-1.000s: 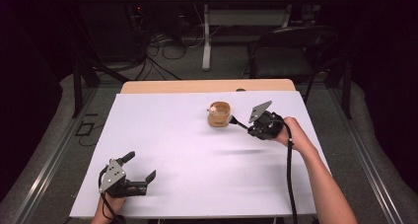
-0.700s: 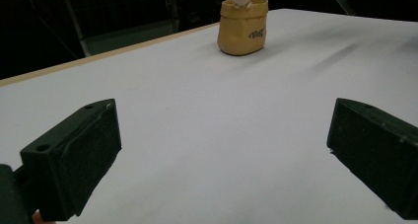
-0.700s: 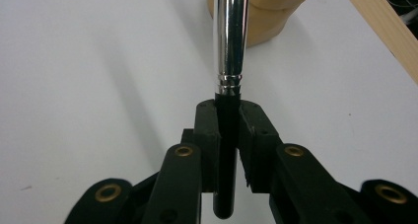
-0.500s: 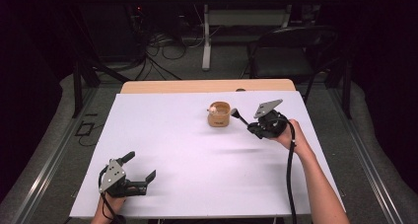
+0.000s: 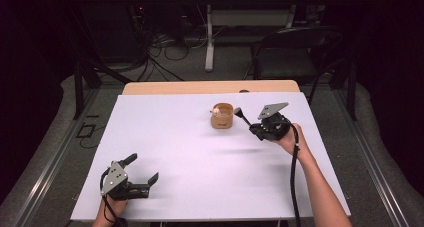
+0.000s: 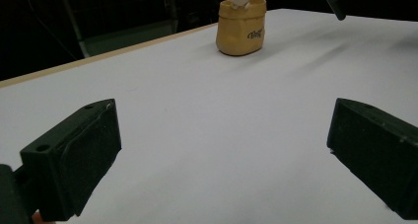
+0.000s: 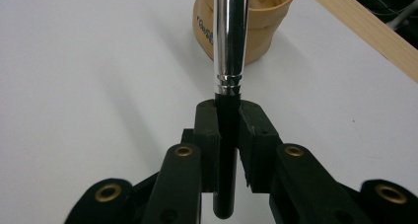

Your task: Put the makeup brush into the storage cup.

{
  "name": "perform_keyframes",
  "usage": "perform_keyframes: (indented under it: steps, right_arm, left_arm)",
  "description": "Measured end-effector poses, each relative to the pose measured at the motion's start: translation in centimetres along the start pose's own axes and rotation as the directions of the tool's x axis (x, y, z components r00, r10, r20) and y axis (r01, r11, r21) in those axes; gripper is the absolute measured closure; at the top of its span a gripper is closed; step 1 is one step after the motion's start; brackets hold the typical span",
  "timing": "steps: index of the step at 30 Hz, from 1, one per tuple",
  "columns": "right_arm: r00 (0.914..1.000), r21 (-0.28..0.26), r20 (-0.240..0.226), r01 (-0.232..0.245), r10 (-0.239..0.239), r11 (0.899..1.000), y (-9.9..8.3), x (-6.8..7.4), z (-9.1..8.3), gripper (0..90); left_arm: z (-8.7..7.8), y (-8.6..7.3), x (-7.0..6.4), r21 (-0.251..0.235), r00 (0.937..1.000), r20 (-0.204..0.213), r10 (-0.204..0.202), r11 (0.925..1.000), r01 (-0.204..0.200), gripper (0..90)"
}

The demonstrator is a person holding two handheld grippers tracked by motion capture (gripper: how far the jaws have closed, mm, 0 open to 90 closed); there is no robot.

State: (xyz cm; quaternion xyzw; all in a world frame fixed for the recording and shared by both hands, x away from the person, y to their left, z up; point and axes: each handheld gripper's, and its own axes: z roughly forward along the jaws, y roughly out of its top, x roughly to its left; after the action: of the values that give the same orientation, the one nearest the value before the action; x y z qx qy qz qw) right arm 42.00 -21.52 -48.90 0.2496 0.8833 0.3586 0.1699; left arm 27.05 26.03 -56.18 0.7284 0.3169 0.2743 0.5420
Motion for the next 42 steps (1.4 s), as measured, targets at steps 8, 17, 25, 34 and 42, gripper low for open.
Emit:
perform_keyframes:
  steps: [8,17,25,34,42]
  right_arm:
    - [0.9995,-0.055,-0.011,-0.029,0.029,0.998,-0.23,0.12,0.20,79.3]
    - [0.9977,-0.116,0.008,-0.065,0.067,0.991,-0.46,0.13,0.43,79.3]
    - [0.9944,-0.165,0.039,-0.090,0.098,0.982,-0.77,0.23,0.68,79.3]
    - [0.9898,-0.248,0.070,-0.103,0.124,0.963,-0.67,0.29,0.32,79.3]
    - [0.9886,-0.271,0.086,-0.096,0.124,0.958,-0.17,0.50,0.43,79.3]
  left_arm:
    - [-0.01,-0.01,0.00,-0.001,1.0000,0.002,-0.004,1.0000,0.004,0.0]
    - [-0.04,0.02,-0.01,-0.004,1.0000,0.002,-0.001,1.0000,0.001,0.0]
    - [0.09,0.04,-0.02,-0.004,0.9999,0.011,0.000,1.0000,0.000,0.0]
    - [0.37,0.01,0.18,0.001,1.0000,0.004,-0.008,1.0000,0.008,0.0]
    - [0.13,-0.01,0.06,0.000,0.9999,-0.002,-0.011,0.9999,0.011,0.0]
